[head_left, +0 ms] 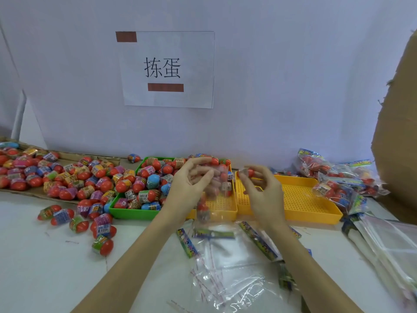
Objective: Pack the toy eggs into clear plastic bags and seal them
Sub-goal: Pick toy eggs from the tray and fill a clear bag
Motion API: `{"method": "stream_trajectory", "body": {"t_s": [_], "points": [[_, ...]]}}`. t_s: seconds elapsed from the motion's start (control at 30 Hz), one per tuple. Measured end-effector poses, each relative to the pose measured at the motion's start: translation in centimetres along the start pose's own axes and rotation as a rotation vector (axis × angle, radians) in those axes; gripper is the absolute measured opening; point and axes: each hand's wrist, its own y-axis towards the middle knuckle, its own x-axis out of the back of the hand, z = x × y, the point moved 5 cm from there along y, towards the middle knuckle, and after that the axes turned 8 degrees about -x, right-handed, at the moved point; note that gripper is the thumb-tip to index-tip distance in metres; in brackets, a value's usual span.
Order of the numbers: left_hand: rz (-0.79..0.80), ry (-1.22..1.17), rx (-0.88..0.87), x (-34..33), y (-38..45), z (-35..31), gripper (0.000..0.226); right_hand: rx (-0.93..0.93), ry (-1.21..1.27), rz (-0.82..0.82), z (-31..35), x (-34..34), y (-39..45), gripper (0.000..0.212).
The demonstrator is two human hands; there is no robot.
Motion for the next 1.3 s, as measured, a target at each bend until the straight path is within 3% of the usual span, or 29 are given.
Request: {"method": "stream_trajectory", "body": {"t_s": [0.07, 0.2, 0.4, 0.5, 0.77, 0.87, 1.0, 1.3], "points": [[0.034, -0.013, -0.009, -0.5, -0.1, 0.0, 0.029, -0.081, 0.154, -0.038, 0.7, 1.3, 0.2, 0.022], [0.060, 0.055, -0.040, -1.2, -0.3, -0.2, 0.025, -0.004, 0.274, 0.036, 3.7, 2.7, -0.3, 0.024], [-0.052, 0.010, -0.081, -1.7, -0.7, -1.0, 0.022, 0.070, 0.146, 0.440, 5.5, 0.9, -1.7, 0.022], [-0.135, -0.005, -0.088, -1.3, -0.7, -1.4, 0.019, 0.097, -0.014, 0.541, 5.1, -0.1, -2.5, 0.021], [-0.207, -0.114, -0.014, -0.6, -0.6, -1.4, 0.015, 0.296, -0.250, 0.464, 4.6, -0.9, -2.9, 0.019], [-0.221, -0.112, -0.019, -0.5, -0.6, -1.5, 0.014, 0.299, -0.235, 0.487, 4.5, -1.2, -3.2, 0.020], [-0.233, -0.152, 0.026, -0.7, -0.6, -1.4, 0.011, 0.400, -0.058, 0.395, 5.9, -0.9, -3.5, 0.021], [-0.157, -0.177, 0.101, -1.6, -0.8, -1.3, 0.021, 0.359, -0.210, 0.436, 5.6, -1.0, -3.8, 0.033]]}}
